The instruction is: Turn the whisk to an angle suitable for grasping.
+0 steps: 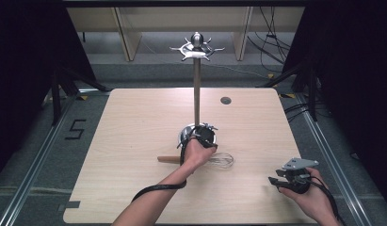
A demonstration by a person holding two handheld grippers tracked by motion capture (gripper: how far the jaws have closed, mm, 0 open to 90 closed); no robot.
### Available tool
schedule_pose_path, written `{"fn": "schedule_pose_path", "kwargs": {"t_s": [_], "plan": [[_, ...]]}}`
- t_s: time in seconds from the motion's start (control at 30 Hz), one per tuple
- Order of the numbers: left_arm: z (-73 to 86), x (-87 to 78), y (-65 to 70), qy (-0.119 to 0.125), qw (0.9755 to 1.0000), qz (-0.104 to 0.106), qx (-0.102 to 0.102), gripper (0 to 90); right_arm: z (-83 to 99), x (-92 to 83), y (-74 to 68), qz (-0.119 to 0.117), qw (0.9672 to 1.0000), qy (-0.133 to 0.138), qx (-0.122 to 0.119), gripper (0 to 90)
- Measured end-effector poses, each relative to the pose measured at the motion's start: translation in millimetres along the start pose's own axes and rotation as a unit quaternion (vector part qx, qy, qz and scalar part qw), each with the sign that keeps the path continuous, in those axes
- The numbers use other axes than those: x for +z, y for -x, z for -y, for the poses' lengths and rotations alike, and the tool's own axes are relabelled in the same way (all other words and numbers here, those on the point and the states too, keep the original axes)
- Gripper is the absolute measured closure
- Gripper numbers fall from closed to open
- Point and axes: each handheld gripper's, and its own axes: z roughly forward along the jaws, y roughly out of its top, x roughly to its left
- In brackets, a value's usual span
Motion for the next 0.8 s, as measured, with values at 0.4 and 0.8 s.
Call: {"fn": "schedule_pose_path", "kwargs": {"t_s": [0.4,0.8], "plan": [[4.0,2.4,4.2,-0.05,0.9981,0.031,0.015,89.4,-0.2,-0.4,-1.1,-0.005,0.9999,-0.01,0.008,56.0],[33.1,-13.1,19.1,-0.104,0.9909,0.065,0.055,89.3,0.2,-0.1,-0.8,-0.005,0.9999,-0.01,0.005,55.1]]}}
